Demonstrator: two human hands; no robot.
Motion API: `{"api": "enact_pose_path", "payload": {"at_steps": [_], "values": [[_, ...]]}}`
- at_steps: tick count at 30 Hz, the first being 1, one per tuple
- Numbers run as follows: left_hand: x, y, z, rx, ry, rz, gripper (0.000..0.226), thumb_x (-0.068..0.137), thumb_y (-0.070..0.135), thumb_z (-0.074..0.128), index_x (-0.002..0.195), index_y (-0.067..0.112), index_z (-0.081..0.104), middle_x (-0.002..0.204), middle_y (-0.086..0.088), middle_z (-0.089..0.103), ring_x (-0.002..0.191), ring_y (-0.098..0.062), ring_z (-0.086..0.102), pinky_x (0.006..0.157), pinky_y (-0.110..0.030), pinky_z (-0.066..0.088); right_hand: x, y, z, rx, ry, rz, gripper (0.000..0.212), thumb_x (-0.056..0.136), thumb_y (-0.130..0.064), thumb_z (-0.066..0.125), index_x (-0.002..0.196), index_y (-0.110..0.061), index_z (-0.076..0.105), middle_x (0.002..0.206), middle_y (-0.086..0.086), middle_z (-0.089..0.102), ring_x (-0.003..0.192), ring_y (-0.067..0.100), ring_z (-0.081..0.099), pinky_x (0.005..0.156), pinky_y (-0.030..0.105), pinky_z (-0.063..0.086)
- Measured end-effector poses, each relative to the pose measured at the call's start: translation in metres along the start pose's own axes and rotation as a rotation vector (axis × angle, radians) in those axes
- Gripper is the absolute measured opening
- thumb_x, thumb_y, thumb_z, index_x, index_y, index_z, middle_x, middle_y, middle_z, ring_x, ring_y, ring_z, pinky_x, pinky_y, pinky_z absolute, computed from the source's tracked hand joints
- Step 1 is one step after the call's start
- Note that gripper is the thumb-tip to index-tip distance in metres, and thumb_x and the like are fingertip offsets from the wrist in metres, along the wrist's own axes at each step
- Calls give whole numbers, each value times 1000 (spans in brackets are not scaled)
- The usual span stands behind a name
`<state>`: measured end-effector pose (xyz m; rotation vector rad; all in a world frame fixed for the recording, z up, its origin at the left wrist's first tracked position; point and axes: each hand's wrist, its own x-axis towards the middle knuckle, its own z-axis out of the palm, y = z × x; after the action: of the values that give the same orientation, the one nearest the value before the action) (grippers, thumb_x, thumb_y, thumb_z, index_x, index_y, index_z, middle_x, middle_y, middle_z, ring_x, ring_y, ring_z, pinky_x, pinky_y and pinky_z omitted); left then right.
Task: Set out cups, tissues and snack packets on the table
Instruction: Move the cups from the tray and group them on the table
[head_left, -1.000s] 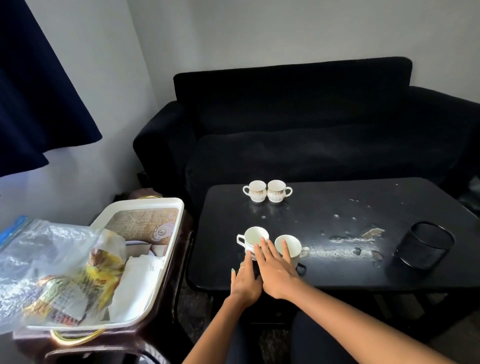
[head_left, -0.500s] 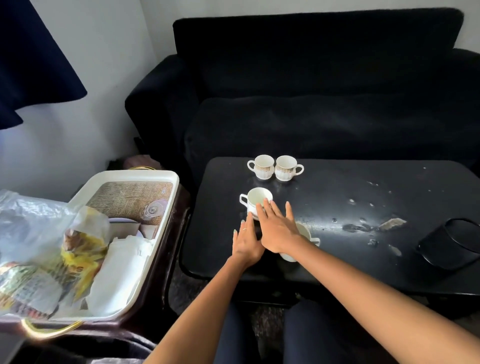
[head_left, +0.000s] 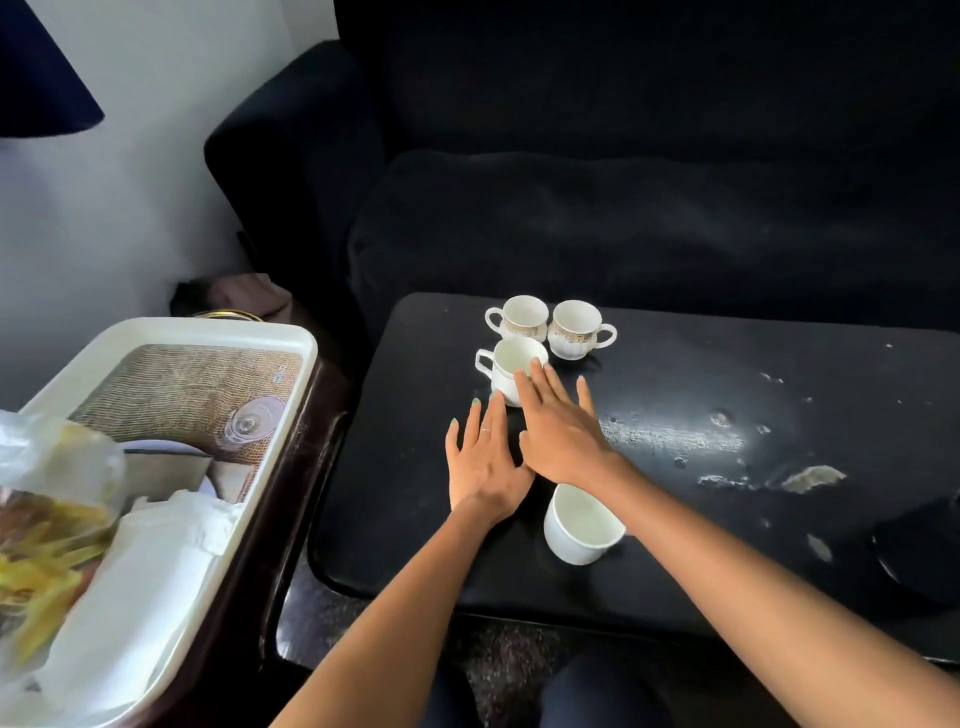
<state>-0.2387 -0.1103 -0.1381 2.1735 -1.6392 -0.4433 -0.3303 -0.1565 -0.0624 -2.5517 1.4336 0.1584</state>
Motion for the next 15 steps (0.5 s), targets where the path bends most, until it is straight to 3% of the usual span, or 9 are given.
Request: {"api": "enact_pose_path", "payload": {"at_steps": [15], "values": [[18, -1, 0, 54, -3, 41, 72, 94, 46, 32, 152, 20, -1, 161, 7, 4, 147, -11, -8, 120, -37, -5, 17, 9, -3, 79, 19, 25, 73, 94, -26, 42, 150, -15, -4, 159, 7, -14, 147, 20, -11, 116, 54, -3]]}}
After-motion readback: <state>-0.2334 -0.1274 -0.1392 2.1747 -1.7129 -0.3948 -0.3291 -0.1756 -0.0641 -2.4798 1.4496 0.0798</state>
